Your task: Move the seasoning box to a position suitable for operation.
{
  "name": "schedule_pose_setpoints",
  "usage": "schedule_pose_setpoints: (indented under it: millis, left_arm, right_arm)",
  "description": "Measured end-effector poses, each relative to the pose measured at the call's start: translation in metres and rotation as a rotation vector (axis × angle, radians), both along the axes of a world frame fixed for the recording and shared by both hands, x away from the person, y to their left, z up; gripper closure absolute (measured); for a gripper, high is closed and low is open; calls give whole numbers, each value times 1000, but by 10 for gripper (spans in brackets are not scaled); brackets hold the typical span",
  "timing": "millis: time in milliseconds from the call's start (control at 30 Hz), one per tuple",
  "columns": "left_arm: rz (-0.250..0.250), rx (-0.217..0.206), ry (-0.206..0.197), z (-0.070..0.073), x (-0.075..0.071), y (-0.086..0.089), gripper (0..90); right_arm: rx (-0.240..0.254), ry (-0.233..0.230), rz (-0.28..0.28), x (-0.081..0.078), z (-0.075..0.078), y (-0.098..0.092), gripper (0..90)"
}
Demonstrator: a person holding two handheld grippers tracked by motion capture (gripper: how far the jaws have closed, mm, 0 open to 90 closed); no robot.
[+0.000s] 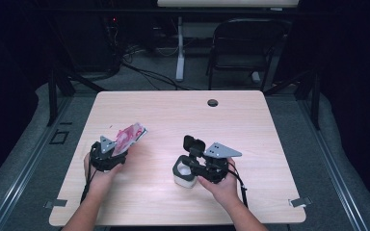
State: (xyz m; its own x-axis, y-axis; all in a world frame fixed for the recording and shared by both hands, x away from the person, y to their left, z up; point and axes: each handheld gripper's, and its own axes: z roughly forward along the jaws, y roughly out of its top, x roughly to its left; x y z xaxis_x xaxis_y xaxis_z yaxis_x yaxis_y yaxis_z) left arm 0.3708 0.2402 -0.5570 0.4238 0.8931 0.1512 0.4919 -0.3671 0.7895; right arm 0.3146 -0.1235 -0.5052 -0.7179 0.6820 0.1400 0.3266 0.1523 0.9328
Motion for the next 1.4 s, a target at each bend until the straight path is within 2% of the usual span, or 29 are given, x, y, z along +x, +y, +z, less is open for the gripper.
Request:
schedule_pose_setpoints:
  millis: [167,333,433,567,733,900,1033,1167,1367,1400]
  left_arm:
    - [-36,-8,1,3,-2,-7,394]
    - [-71,1,13,7,-4,-13,394]
    - [-58,14,57,13,-5,-15,401]
    - [-75,-10,79,23,-7,-15,413]
    - [-100,-39,62,29,-11,-19,414]
    - [-128,-11,51,28,-15,-27,414]
    - [-142,4,57,27,-15,-31,415]
    - [-156,-3,64,26,-14,-35,416]
    - [-175,15,62,26,-16,-41,417]
    - [-176,6,60,26,-16,-42,418]
  right_arm:
    - [1,-2,0,0,0,0,532]
    - [1,-2,-2,0,1,-1,532]
    - [5,-2,-5,0,1,-1,532]
    - [13,-7,-8,1,2,-3,532]
    - [36,4,-14,1,3,-6,532]
    - [33,8,-12,2,2,-5,532]
    - [37,2,-8,1,2,-3,532]
    - [36,5,-12,2,4,-4,532]
    - [35,9,-19,2,3,-8,532]
    - [38,8,-23,2,4,-8,532]
